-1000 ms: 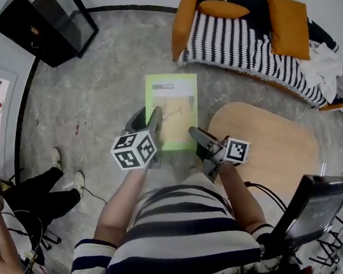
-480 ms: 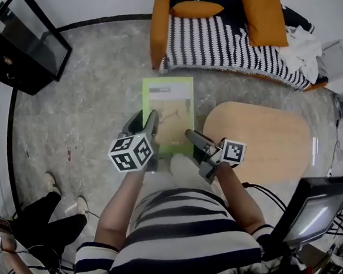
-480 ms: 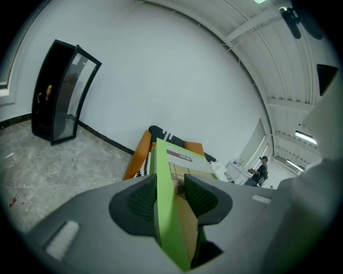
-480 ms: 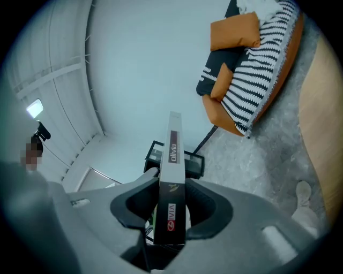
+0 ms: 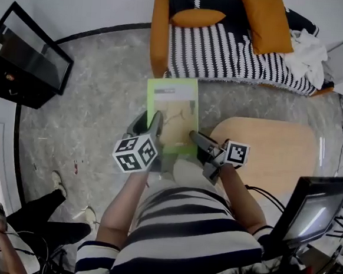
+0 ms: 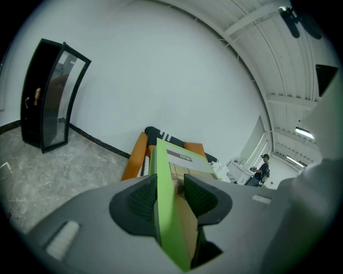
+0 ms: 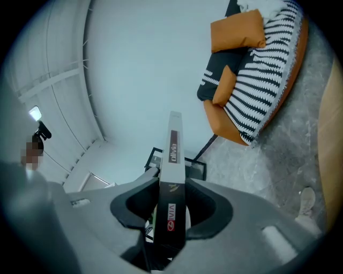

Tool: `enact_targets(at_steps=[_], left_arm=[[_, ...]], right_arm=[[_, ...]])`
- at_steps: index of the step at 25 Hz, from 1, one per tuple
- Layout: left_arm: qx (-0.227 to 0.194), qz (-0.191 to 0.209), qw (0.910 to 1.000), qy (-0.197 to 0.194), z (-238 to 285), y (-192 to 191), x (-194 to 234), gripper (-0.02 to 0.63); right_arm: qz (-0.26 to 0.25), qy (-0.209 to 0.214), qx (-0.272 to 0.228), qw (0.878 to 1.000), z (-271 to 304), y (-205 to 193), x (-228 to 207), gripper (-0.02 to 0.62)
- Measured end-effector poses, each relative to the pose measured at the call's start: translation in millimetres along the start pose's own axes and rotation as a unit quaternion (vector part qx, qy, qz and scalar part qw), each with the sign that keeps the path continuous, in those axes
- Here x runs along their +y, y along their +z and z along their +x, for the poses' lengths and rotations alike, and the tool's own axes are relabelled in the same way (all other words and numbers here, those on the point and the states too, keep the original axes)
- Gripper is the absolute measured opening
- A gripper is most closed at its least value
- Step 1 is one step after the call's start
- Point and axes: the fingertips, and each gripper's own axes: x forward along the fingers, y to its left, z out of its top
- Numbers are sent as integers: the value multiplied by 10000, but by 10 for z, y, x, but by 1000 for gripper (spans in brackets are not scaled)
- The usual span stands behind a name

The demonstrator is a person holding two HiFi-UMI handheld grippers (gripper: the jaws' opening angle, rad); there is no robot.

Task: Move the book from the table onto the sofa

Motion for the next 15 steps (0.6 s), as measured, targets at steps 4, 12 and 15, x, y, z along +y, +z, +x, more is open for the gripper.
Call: enact_targets(at_steps=[4, 12, 15], left_arm=[[105, -15, 9999, -79, 369, 99, -74, 157], [413, 132, 9988, -234, 1037, 224, -303, 156], [525, 227, 9980, -283, 1354, 314, -429, 156]], right_arm=[[-10, -40, -81, 10000, 30, 348, -107, 149], [145, -83, -341, 9993, -13, 926, -311, 149], [239, -138, -428, 9987, -45, 1219, -420, 149]])
